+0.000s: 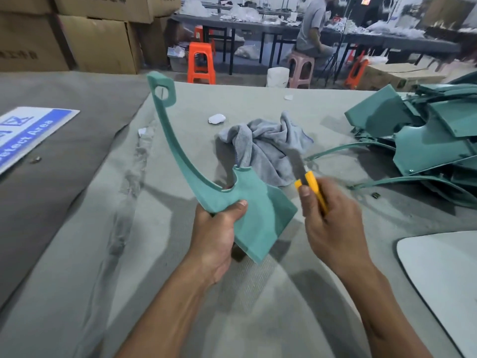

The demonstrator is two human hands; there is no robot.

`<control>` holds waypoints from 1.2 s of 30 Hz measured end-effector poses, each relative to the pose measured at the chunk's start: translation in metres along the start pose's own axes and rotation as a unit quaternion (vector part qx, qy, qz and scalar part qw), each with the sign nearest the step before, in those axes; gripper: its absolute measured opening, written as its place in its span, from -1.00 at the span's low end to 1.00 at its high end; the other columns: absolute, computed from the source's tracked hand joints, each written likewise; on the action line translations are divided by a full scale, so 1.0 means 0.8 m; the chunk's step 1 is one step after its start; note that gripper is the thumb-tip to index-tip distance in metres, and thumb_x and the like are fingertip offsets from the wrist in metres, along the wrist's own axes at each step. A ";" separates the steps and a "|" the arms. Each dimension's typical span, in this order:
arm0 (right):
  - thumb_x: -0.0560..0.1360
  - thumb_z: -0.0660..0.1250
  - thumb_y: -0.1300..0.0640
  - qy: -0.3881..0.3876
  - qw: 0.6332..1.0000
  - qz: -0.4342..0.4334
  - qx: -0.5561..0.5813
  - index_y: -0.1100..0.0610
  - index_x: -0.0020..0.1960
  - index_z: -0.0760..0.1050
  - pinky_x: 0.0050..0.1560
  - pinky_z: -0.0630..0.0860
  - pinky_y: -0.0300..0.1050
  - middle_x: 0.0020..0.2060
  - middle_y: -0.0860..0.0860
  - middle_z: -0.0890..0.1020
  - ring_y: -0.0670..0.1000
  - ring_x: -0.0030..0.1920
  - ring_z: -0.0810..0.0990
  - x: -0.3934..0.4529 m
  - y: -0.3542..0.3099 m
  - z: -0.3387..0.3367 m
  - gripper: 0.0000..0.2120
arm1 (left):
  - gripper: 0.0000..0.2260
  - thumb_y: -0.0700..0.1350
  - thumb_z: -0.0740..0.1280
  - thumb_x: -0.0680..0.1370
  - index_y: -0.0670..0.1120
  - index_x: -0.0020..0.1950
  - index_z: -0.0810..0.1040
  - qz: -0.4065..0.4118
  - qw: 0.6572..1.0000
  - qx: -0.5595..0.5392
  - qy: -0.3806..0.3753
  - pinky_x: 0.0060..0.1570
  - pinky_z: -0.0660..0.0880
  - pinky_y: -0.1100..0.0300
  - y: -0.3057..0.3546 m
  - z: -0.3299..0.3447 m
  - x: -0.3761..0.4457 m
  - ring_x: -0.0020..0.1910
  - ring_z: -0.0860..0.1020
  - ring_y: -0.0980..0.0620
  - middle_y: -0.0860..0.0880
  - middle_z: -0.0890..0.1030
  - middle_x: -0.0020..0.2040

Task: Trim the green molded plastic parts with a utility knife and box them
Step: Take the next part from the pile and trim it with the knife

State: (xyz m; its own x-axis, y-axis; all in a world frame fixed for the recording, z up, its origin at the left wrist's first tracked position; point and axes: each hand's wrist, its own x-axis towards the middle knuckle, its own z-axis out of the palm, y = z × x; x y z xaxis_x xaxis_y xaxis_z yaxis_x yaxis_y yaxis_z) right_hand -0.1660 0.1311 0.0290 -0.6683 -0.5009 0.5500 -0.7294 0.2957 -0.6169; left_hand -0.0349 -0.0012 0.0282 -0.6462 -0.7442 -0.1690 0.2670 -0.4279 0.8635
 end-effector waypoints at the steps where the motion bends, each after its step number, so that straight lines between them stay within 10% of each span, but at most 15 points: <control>1: 0.69 0.14 -0.20 -0.043 0.999 -0.004 0.015 -0.09 -0.08 0.42 -0.39 0.39 -0.13 -0.44 -0.03 0.53 -0.03 -0.38 0.53 -0.003 -0.007 0.004 -0.73 | -0.63 -0.35 0.37 0.56 0.12 -0.16 0.76 0.011 1.000 0.013 -0.001 -0.24 0.64 0.12 -0.002 0.001 0.000 -0.12 0.74 -0.01 -0.03 0.76 -0.10; 5: 0.67 0.11 -0.27 -0.160 0.985 0.027 0.058 -0.03 -0.09 0.44 -0.34 0.48 0.08 -0.40 0.02 0.55 0.03 -0.40 0.53 -0.015 -0.026 0.020 -0.63 | -0.76 -0.29 0.41 0.52 0.04 -0.04 0.75 0.031 0.998 0.053 -0.023 -0.04 0.66 0.00 -0.012 0.002 0.002 -0.03 0.73 -0.09 -0.09 0.76 -0.03; 25: 0.70 0.14 -0.20 -0.075 0.992 0.071 0.067 -0.01 -0.12 0.45 -0.33 0.46 0.07 -0.40 -0.05 0.52 -0.01 -0.39 0.49 -0.013 -0.022 0.021 -0.64 | -0.65 -0.20 0.42 0.44 -0.04 0.22 0.65 0.061 0.994 0.071 -0.050 0.13 0.61 -0.03 -0.024 -0.002 0.005 0.08 0.71 -0.06 -0.05 0.75 0.06; 36: 0.66 0.13 -0.29 -0.137 0.983 0.098 0.075 -0.05 -0.12 0.46 -0.31 0.57 0.19 -0.39 0.02 0.56 0.09 -0.42 0.55 -0.011 -0.015 0.020 -0.63 | -0.76 -0.15 0.41 0.44 0.11 0.03 0.74 0.073 0.989 0.113 -0.059 0.00 0.62 0.10 -0.021 -0.001 0.005 0.03 0.72 -0.03 -0.03 0.75 0.00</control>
State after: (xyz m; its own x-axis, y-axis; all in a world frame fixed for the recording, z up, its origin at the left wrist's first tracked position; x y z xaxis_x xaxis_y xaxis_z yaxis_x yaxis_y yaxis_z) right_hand -0.1494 0.1191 0.0229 -0.7149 -0.6520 0.2525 -0.5460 0.2951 -0.7841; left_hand -0.0410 0.0027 0.0124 -0.6945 -0.7195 0.0101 0.2056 -0.1850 0.9610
